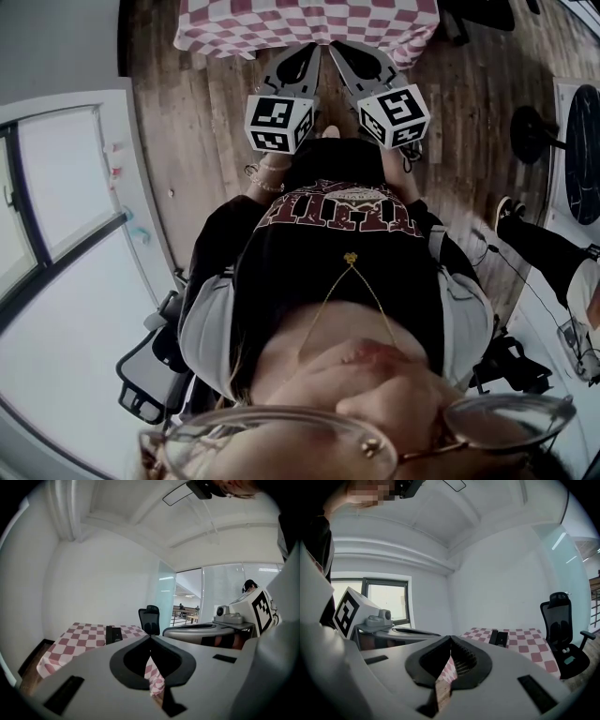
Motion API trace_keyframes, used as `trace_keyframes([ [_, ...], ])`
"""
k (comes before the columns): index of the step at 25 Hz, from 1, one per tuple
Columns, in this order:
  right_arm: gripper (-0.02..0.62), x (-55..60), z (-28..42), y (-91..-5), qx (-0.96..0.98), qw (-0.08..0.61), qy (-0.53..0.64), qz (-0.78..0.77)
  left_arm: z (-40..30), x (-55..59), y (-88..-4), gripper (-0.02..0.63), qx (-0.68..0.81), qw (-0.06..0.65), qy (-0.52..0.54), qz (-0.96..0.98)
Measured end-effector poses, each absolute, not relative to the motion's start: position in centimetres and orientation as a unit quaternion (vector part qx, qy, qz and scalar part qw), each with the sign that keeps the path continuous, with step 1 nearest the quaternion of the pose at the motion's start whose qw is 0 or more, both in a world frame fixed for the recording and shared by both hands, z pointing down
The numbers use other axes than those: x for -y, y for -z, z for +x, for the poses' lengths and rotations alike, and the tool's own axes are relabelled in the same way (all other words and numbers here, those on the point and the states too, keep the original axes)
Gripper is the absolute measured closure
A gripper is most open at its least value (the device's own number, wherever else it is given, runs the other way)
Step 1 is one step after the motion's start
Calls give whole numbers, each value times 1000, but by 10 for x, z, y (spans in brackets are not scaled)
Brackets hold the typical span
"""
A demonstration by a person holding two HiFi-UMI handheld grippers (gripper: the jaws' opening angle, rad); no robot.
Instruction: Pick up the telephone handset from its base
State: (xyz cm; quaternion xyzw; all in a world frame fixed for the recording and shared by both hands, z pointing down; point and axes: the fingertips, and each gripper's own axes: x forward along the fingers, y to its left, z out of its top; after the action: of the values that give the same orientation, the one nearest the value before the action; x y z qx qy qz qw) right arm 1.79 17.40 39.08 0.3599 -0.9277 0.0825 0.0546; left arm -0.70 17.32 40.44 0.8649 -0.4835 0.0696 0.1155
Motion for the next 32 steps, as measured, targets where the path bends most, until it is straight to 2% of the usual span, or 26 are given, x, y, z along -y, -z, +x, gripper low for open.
trace_keyframes([
  [12, 575, -133, 15, -391, 918, 58, -87, 382, -10, -131, -404, 606, 459, 122, -65, 878],
  [32, 576, -38, -33, -395, 905, 71, -87, 411, -50, -36, -410, 606, 418, 132, -61, 897],
])
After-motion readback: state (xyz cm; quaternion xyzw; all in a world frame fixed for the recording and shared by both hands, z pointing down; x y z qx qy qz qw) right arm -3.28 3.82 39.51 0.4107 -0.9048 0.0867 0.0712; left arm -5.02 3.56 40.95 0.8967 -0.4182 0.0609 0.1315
